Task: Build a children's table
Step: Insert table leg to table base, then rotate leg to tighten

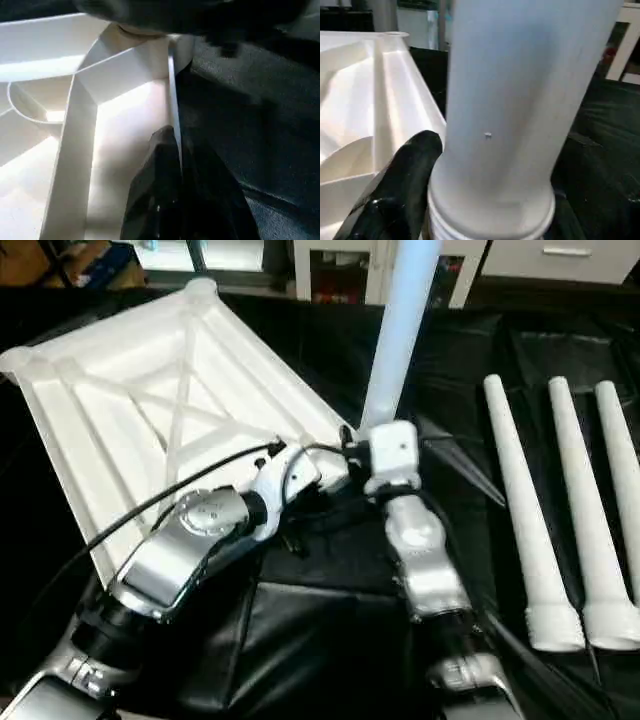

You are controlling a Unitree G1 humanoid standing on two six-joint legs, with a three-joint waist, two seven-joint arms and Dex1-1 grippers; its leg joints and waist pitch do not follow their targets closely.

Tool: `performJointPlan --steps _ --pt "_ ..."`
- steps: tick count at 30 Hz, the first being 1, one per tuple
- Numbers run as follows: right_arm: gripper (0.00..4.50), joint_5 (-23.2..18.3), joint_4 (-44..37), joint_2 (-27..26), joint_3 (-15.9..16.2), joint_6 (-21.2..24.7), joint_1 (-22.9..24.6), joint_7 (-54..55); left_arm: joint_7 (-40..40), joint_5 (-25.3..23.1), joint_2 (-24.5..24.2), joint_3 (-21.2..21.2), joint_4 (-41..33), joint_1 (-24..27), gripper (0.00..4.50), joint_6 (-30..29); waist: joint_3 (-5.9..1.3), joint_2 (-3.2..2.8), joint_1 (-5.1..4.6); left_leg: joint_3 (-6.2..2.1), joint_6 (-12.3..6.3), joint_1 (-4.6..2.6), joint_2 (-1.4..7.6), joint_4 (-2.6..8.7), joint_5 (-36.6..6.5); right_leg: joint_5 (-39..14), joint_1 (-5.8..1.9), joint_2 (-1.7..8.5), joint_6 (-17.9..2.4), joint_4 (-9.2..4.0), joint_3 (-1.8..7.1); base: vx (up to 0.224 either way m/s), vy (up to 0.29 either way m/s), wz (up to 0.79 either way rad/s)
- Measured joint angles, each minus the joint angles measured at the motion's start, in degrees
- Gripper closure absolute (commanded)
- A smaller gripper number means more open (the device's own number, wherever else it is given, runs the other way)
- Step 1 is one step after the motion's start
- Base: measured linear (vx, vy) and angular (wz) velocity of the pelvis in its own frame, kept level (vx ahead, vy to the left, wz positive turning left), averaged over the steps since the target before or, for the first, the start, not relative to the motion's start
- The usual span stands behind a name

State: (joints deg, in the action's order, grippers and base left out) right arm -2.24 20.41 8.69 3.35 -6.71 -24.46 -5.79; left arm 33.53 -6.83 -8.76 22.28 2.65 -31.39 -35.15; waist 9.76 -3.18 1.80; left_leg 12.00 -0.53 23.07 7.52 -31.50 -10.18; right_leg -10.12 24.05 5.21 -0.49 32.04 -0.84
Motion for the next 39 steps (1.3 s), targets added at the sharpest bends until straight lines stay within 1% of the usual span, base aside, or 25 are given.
performJointPlan --steps 1,4,8,11,14,17,18,21,25,26,29,31,34,36,37,38,39 --pt "0.55 -0.1 -0.5 0.2 0.0 0.4 0.2 -0.2 0.1 0.1 -0.1 0.0 0.1 0.0 4.5 0.2 0.03 -0.06 -0.01 0.02 0.03 -0.01 0.02 0.0 0.0 0.0 -0.01 0.0 0.0 0.0 -0.01 0.0 0.0 0.0" --pt "0.23 -0.4 -2.7 0.7 0.0 1.4 0.8 -0.6 0.2 0.3 -0.6 0.0 0.3 0.1 4.5 0.4 0.12 -0.18 -0.02 0.1 0.07 -0.04 0.06 -0.01 0.0 0.0 -0.02 0.01 0.0 0.06 0.02 0.0 0.0 0.0" --pt "0.23 -0.8 -8.8 2.0 -0.6 2.9 3.4 -2.0 0.7 0.5 -1.0 0.0 -0.1 0.4 4.5 0.7 0.12 -0.18 -0.02 0.11 0.06 -0.03 0.08 -0.11 0.1 0.0 -0.04 0.0 0.0 0.09 0.02 0.0 0.0 0.0" --pt "0.23 -1.9 -13.2 3.6 -0.8 5.2 5.5 -3.9 0.9 0.5 -1.5 0.0 -0.1 0.6 4.5 1.4 0.11 -0.18 -0.13 0.11 0.03 -0.03 0.1 -0.18 0.1 0.0 -0.05 0.0 0.0 0.12 0.02 0.0 0.0 0.0" --pt "0.23 -2.6 -15.2 4.9 -0.8 6.8 6.7 -6.0 1.8 0.5 -2.5 0.2 0.0 0.8 4.5 2.9 0.09 -0.25 -0.27 0.11 0.04 -0.05 0.16 -0.25 0.1 0.0 -0.05 -0.02 0.0 0.24 0.0 0.0 0.0 0.0" --pt "0.23 -5.4 -16.9 8.0 -0.8 8.7 7.4 -11.4 4.4 0.9 -5.2 0.7 -0.7 2.2 4.5 5.6 0.07 -0.32 -0.15 0.1 0.05 -0.09 0.18 -0.24 0.1 0.0 -0.08 -0.03 0.0 0.3 -0.02 0.0 0.0 0.0" --pt "0.23 -7.0 -17.5 9.1 -0.9 9.6 7.7 -13.7 5.7 1.0 -6.3 1.1 -1.1 2.6 4.5 6.8 0.07 -0.32 -0.08 0.1 0.05 -0.1 0.21 -0.24 0.1 0.0 -0.1 -0.03 0.0 0.3 -0.05 0.0 0.0 0.0" --pt "0.23 -10.6 -17.7 10.8 -1.8 11.4 7.8 -18.2 7.7 1.1 -7.7 1.4 -1.5 3.2 4.5 9.2 0.06 -0.34 -0.08 0.12 0.04 -0.1 0.22 -0.37 0.1 0.0 -0.13 -0.02 0.0 0.34 -0.03 0.0 0.0 0.0" --pt "0.23 -14.7 -18.7 15.6 -1.8 13.2 8.4 -27.0 11.8 2.4 -11.2 2.0 -3.2 5.3 4.5 13.2 0.06 -0.33 0.32 0.13 0.0 -0.05 0.22 -0.44 0.1 0.0 -0.15 -0.01 0.0 0.34 -0.04 0.0 0.0 0.0" --pt "0.23 -16.0 -19.7 17.6 -1.9 13.9 9.0 -29.8 12.9 2.6 -12.1 2.4 -3.9 5.9 4.5 14.1 0.06 -0.33 0.53 0.15 -0.13 -0.01 0.22 -0.46 0.1 0.0 -0.15 0.02 0.0 0.33 -0.04 0.0 0.0 0.0" --pt "0.23 -17.4 -21.0 20.8 -1.9 15.0 9.8 -34.1 14.6 2.7 -13.1 3.0 -4.4 6.3 4.5 15.7 0.07 -0.31 0.72 0.17 -0.18 0.01 0.22 -0.59 0.1 0.0 -0.17 0.04 0.0 0.37 -0.03 0.0 0.0 0.0" --pt "0.23 -18.1 -21.9 21.9 -2.6 15.4 10.8 -36.2 15.3 2.7 -13.3 3.3 -4.6 6.4 4.5 16.4 0.09 -0.29 0.72 0.18 -0.2 0.01 0.22 -0.75 0.1 0.0 -0.15 0.07 0.0 0.56 -0.01 0.0 0.0 0.0" --pt "0.23 -19.4 -22.7 24.5 -3.0 15.8 11.6 -39.5 16.4 2.9 -13.9 3.3 -4.5 6.8 4.5 17.4 0.11 -0.26 0.41 0.2 -0.24 -0.06 0.22 -0.82 0.2 0.0 -0.16 0.08 0.0 0.7 0.02 0.0 0.0 0.0" --pt "0.47 -20.4 -22.7 25.4 -3.1 16.2 11.9 -41.3 17.1 3.2 -14.4 3.3 -4.2 6.9 4.5 18.1 0.11 -0.25 0.19 0.2 -0.24 -0.09 0.22 -0.85 0.2 0.0 -0.16 0.09 0.0 0.83 0.04 0.0 0.0 0.0" --pt "0.57 -20.7 -22.8 25.6 -3.2 16.2 12.1 -42.1 17.4 3.3 -14.6 3.3 -4.2 6.9 4.5 18.3 0.12 -0.24 0.16 0.2 -0.24 -0.11 0.22 -0.85 0.2 0.0 -0.16 0.1 0.0 0.87 0.03 0.0 0.0 0.0" --pt "0.57 -21.1 -22.8 25.6 -3.3 16.4 12.2 -42.5 17.4 3.3 -14.6 3.3 -4.1 6.9 4.5 18.5 0.12 -0.23 0.15 0.2 -0.24 -0.11 0.22 -0.85 0.2 0.0 -0.15 0.1 0.0 0.9 0.03 0.0 0.0 0.0" --pt "0.7 -22.0 -22.8 25.6 -3.4 16.9 12.3 -43.0 17.5 3.3 -14.6 3.3 -4.0 6.9 4.5 18.7 0.12 -0.23 0.15 0.2 -0.23 -0.11 0.22 -0.84 0.2 0.0 -0.14 0.1 0.0 0.91 0.03 0.0 0.0 0.0"
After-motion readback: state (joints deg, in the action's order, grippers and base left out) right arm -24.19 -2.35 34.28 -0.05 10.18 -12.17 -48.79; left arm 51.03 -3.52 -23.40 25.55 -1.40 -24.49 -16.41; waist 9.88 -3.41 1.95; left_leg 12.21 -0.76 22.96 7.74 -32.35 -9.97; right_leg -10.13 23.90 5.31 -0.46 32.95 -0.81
